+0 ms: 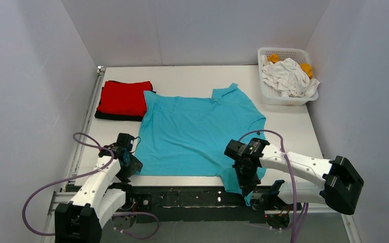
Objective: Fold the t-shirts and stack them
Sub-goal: Grab the side of the flattened tshirt closest away from the robot with both arms
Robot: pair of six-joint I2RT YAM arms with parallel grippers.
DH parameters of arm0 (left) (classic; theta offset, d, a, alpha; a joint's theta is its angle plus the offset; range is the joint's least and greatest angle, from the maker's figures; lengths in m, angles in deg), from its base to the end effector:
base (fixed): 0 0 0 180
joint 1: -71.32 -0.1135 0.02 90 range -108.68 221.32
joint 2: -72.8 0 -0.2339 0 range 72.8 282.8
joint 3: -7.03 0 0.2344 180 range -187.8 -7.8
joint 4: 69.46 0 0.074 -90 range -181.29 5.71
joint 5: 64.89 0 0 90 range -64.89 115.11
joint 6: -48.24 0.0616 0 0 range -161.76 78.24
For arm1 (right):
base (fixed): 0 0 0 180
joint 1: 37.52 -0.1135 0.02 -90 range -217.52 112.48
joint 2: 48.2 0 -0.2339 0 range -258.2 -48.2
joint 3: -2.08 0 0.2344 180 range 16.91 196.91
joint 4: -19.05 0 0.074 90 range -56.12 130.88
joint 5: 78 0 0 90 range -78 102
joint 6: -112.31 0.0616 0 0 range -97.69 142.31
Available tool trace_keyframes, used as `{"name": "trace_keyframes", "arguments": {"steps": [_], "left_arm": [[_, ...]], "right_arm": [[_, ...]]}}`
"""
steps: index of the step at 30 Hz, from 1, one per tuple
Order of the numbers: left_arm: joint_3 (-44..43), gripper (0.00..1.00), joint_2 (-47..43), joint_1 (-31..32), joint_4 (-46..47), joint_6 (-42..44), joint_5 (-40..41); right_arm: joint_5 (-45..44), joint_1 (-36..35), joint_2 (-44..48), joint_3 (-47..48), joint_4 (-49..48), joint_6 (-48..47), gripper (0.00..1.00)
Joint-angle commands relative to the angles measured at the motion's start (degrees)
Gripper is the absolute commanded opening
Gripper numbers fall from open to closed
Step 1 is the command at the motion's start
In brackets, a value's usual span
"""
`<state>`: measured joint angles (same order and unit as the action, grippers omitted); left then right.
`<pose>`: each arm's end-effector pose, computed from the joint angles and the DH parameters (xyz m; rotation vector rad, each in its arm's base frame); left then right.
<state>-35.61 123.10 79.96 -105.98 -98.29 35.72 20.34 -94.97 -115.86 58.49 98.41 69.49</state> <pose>0.1988 -0.0187 0.1685 -1.0382 2.1107 -0.3511 0.0783 0.1393 0.1492 0.2689 -3.0055 -0.1218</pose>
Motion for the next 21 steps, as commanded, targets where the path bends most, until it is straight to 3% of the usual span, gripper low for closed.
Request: {"name": "trace_keyframes", "arguments": {"steps": [1,11,12,17,21], "left_arm": [[2.5,0.53,3.2,-2.5,0.3,0.4,4.5],[3.1,0.40,7.6,-2.9,4.9,2.4,2.5],[3.1,0.37,7.9,-2.9,5.2,2.7,2.2],[2.5,0.00,9.4,-2.9,5.2,3.8,2.0],[1.8,0.00,9.3,-2.9,3.8,4.1,2.6]], "right_arm": [[0.1,0.0,0.0,1.7,-0.3,0.5,0.01],[-0.5,0.0,-1.6,2.6,-0.3,0.2,0.01],[-0.6,0.0,-1.6,2.6,-0.3,0.2,0.01],[-0.9,0.1,-1.7,2.9,0.1,0.1,0.01],[-1.0,0.0,-1.5,3.0,0.6,0.0,0.01]]}}
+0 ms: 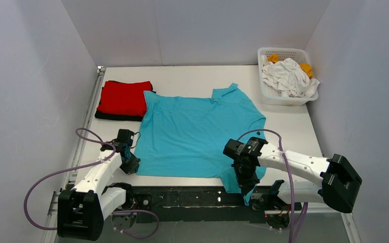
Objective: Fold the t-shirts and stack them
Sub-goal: Grab the side of the flattened tshirt closest away from the robot with both arms, then fold the flattened tshirt in 1/3 of the way
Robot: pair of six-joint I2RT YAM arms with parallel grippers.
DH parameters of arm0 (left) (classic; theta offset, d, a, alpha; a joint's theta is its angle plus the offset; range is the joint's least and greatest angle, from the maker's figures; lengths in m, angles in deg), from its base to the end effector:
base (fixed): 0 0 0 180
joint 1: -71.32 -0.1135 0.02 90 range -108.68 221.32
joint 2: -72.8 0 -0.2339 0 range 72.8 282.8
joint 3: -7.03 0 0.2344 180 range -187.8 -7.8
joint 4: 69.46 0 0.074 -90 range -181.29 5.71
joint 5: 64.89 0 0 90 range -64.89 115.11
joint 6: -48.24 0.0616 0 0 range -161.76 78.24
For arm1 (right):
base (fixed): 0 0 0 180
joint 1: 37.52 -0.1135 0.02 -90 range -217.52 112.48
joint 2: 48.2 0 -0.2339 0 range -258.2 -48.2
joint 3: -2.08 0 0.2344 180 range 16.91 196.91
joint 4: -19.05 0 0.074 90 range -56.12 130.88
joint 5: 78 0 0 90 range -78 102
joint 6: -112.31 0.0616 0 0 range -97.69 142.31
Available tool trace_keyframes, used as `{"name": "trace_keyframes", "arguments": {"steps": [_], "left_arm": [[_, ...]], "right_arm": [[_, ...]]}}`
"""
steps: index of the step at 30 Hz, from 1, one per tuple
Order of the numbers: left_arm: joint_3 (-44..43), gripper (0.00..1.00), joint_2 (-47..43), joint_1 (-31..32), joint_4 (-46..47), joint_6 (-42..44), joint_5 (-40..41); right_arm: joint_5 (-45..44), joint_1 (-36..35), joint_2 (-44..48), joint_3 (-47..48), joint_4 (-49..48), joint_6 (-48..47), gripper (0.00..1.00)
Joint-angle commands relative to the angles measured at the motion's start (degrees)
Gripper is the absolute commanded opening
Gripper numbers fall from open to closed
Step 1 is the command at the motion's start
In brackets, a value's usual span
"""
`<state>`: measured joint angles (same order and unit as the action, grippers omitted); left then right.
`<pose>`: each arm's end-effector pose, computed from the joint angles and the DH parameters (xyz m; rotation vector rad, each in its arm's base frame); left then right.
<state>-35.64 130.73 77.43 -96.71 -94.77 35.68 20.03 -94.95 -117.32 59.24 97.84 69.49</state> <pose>0.2211 -0.0123 0.1591 -1.0082 2.0873 -0.3163 0.0811 0.1430 0.1485 0.2684 -3.0086 -0.1140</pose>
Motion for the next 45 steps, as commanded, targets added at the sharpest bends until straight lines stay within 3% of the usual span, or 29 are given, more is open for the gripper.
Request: {"name": "trace_keyframes", "arguments": {"steps": [1,8,12,19,33,41,43,44,45], "left_arm": [[2.1,0.00,0.7,-0.4,-5.8,0.4,2.3],[-0.3,0.00,-8.2,-0.4,-8.8,-1.9,0.5],[-3.2,0.00,-6.9,-0.4,-9.0,-2.6,-0.6],[-9.7,0.00,-0.1,-0.4,-4.4,-4.0,-1.3],[-25.7,0.00,21.2,-1.2,-4.6,-3.4,5.7],[-34.2,0.00,35.2,-2.1,-4.4,-2.6,6.2],[-37.6,0.06,38.0,-2.1,-7.9,-3.0,7.7],[-39.2,0.19,39.1,-2.2,-9.4,-2.7,8.5],[-40.8,0.48,39.8,-2.3,-10.8,-2.0,9.6]], "right_arm": [[-0.9,0.0,0.0,2.3,1.3,0.0,0.01],[-4.1,1.2,0.6,6.2,3.5,-0.3,0.01],[-4.2,5.4,1.7,9.6,4.4,-2.9,0.01],[-4.8,16.8,0.6,19.8,2.7,-10.0,0.01],[-6.4,32.7,-14.4,34.6,-3.7,-18.7,0.01],[-3.2,38.6,-30.8,45.2,-7.1,-27.2,0.01],[-4.8,39.7,-36.8,50.9,-6.8,-30.0,0.01],[-6.9,40.3,-39.7,53.9,-6.8,-31.2,0.03],[-7.6,41.0,-42.8,57.2,-6.5,-32.5,0.12]]}}
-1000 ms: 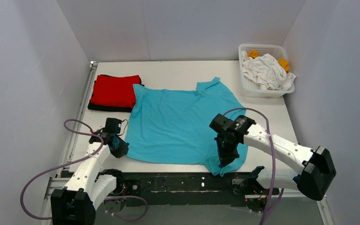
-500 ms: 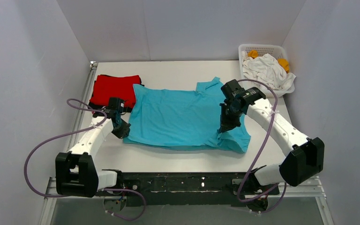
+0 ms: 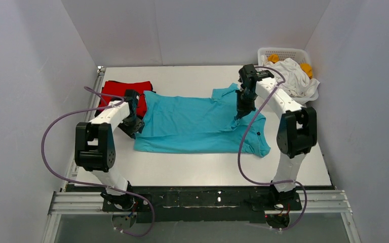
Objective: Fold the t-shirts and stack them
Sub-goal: Fold the flattened tshirt in 1/3 of the way
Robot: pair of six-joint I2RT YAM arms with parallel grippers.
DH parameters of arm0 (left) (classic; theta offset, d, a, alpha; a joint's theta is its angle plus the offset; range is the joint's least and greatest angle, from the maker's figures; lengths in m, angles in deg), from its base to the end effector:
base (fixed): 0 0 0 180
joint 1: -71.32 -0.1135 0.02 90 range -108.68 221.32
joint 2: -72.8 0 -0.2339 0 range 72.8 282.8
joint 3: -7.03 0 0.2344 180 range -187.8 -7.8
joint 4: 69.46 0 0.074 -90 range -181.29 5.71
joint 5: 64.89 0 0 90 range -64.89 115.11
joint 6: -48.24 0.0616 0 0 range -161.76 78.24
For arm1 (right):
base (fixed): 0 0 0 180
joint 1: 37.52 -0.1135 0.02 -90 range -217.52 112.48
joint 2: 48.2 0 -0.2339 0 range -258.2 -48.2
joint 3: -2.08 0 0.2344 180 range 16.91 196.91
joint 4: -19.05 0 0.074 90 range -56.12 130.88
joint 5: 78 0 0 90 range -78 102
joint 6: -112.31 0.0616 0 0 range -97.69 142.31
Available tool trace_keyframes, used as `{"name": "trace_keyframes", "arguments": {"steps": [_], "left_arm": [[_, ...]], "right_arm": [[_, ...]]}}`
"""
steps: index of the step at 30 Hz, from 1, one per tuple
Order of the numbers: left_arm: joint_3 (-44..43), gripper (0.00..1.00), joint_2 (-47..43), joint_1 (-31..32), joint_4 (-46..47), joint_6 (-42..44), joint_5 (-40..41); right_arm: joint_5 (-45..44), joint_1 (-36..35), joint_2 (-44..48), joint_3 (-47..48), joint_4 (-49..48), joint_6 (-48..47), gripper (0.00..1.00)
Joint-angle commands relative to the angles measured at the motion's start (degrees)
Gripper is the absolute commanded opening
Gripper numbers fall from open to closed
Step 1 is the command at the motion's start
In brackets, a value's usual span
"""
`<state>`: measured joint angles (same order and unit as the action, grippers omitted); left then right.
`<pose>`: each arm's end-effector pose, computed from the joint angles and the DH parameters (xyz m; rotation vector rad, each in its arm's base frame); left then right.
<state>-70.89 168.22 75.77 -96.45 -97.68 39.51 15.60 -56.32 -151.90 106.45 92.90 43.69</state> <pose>0.3611 -0.0127 0.1822 -1.1207 2.0413 -0.2365 0.3291 0.1161 0.2138 0.0514 2.8780 0.2311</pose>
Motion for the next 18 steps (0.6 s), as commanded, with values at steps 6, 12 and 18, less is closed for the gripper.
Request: {"name": "trace_keyframes", "arguments": {"steps": [6,12,18], "left_arm": [[-9.5,0.98,-0.9,-0.7,-15.5,4.3,3.4],[-5.1,0.98,-8.3,-0.2,-13.3,9.2,-9.6],[1.0,0.98,-9.0,2.8,-3.9,11.2,-28.5]], "right_arm": [[-9.5,4.4,-15.9,25.1,4.9,-6.4,0.75],[2.7,3.7,3.1,2.4,-9.7,-3.0,0.82],[9.1,0.5,10.0,-16.4,-21.7,3.3,0.85]]}}
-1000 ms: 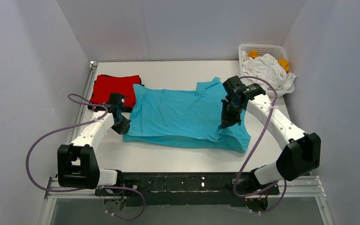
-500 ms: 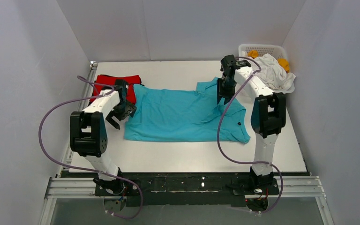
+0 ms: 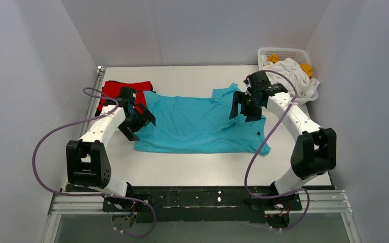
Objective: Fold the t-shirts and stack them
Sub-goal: Fold the flattened tshirt in 1/3 of the way
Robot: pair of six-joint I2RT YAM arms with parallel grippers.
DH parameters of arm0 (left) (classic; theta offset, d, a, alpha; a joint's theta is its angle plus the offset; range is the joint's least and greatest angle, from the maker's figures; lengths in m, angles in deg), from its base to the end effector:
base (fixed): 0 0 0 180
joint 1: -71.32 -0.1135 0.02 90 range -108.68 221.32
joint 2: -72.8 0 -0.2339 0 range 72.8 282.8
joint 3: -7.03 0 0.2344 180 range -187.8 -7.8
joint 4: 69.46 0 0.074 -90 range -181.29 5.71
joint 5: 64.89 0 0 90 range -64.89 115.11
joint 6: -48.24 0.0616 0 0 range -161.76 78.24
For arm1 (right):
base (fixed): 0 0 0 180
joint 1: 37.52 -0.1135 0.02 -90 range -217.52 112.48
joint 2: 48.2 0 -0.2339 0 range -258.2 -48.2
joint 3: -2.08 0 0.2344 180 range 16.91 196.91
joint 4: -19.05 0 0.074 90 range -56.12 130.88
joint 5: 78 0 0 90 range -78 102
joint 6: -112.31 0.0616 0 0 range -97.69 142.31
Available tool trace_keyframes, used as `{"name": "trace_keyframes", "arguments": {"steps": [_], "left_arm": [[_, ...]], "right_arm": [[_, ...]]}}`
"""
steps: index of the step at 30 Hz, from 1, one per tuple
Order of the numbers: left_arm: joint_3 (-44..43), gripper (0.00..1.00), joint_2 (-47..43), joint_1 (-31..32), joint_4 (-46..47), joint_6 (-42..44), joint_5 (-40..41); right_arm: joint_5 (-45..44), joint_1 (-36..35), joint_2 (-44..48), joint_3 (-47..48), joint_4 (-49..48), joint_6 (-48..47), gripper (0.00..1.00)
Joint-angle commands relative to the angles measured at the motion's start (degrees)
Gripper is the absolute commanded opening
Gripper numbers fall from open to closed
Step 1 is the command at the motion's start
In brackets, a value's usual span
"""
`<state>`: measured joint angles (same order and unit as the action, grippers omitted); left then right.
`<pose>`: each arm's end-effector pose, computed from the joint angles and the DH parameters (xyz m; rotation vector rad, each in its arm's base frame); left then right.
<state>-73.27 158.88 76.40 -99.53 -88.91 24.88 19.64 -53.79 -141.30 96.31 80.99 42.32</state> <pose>0.3457 -0.0310 0.2438 -0.8034 2.0955 -0.5090 0.3172 0.1011 0.2338 0.0408 2.6722 0.3862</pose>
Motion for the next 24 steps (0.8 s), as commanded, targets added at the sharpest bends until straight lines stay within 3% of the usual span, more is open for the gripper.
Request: {"name": "trace_keyframes", "arguments": {"steps": [1,9,18,21,24], "left_arm": [[3.9,0.98,0.2,2.7,-0.9,2.6,-14.3],[12.6,0.98,-7.1,3.8,-1.0,1.8,-11.8],[15.8,0.98,-11.5,3.8,-4.5,2.9,-7.7],[14.2,0.98,-11.3,3.9,-5.6,3.3,-7.4],[12.7,0.98,-10.9,3.9,-5.6,3.5,-7.5]], "right_arm": [[5.3,-2.4,-1.3,-6.8,-10.7,5.4,0.85],[4.8,-4.4,-11.6,-2.8,-16.0,6.9,0.85],[5.6,-6.2,-26.6,20.0,-14.7,8.5,0.85],[5.5,-6.7,-27.9,24.8,-12.5,9.1,0.85],[1.9,-6.7,-24.3,21.5,-11.3,8.7,0.85]]}}
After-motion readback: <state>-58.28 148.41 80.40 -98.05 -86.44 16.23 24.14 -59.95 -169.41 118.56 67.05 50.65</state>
